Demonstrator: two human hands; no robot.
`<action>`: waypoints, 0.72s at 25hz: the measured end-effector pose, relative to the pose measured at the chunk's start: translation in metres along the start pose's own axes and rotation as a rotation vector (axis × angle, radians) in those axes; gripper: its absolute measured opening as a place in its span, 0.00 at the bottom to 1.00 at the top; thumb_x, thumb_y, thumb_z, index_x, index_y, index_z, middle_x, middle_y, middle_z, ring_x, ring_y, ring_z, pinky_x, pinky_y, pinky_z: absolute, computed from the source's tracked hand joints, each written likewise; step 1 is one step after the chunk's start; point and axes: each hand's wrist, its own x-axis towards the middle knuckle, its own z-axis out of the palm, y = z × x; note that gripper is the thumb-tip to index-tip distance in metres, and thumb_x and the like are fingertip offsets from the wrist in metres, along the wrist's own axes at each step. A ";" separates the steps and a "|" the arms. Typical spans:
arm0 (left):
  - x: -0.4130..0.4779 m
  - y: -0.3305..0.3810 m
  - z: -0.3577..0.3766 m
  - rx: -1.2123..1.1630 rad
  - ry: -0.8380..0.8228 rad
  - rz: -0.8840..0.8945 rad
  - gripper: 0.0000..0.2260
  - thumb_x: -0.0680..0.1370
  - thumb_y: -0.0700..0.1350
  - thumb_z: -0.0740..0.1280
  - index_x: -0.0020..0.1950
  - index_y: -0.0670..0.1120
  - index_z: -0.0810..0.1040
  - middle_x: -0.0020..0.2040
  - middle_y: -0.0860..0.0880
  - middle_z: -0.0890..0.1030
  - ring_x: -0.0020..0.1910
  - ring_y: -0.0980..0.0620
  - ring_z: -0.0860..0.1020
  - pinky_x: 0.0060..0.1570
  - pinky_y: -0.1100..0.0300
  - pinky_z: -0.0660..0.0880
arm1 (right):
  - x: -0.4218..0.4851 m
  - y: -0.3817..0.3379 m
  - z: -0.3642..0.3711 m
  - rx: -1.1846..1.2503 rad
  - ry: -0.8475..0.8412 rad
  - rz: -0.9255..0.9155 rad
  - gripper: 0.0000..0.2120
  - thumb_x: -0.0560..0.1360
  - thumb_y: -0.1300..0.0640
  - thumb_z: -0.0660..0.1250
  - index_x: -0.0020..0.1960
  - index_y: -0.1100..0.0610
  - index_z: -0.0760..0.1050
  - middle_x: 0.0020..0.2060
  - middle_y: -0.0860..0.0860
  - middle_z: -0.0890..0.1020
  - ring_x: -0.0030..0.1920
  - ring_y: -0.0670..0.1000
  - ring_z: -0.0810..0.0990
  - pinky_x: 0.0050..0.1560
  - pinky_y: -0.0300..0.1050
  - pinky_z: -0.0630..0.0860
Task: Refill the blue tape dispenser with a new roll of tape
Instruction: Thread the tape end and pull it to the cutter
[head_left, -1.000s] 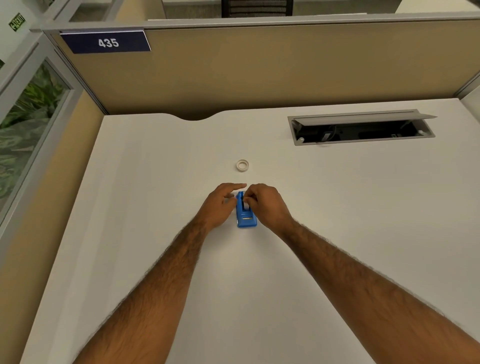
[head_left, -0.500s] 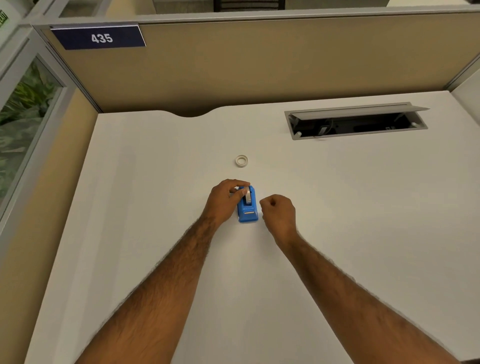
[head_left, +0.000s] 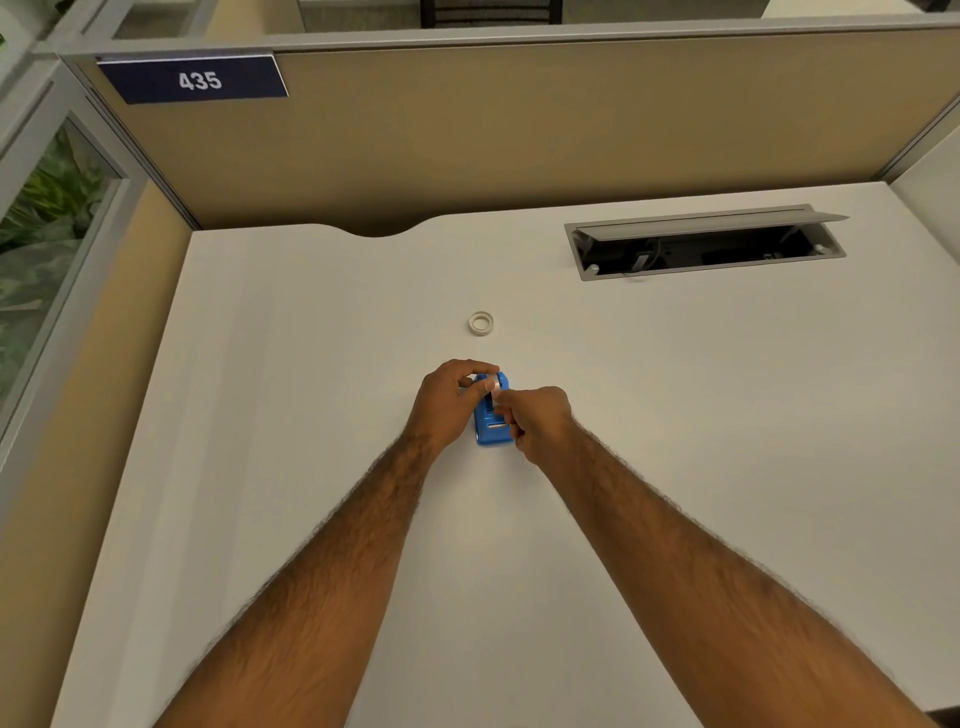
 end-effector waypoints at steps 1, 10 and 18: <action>0.000 -0.001 0.001 0.010 0.000 -0.002 0.10 0.80 0.46 0.67 0.60 0.52 0.81 0.59 0.54 0.81 0.50 0.57 0.78 0.46 0.75 0.69 | 0.000 0.000 0.000 0.011 0.003 0.012 0.10 0.72 0.59 0.75 0.47 0.66 0.80 0.34 0.55 0.79 0.28 0.47 0.73 0.28 0.39 0.70; -0.006 -0.008 -0.008 0.079 -0.132 0.024 0.23 0.79 0.34 0.59 0.71 0.52 0.73 0.69 0.52 0.75 0.61 0.58 0.73 0.66 0.61 0.69 | -0.006 0.004 -0.002 0.091 -0.055 0.017 0.08 0.75 0.64 0.66 0.51 0.66 0.81 0.28 0.54 0.78 0.20 0.45 0.71 0.21 0.35 0.67; -0.009 -0.023 -0.013 0.280 -0.320 0.096 0.43 0.70 0.50 0.77 0.78 0.59 0.56 0.77 0.56 0.63 0.70 0.56 0.66 0.66 0.59 0.64 | -0.013 0.008 -0.004 0.125 -0.044 0.050 0.08 0.75 0.64 0.66 0.50 0.65 0.81 0.28 0.53 0.80 0.19 0.44 0.71 0.20 0.34 0.67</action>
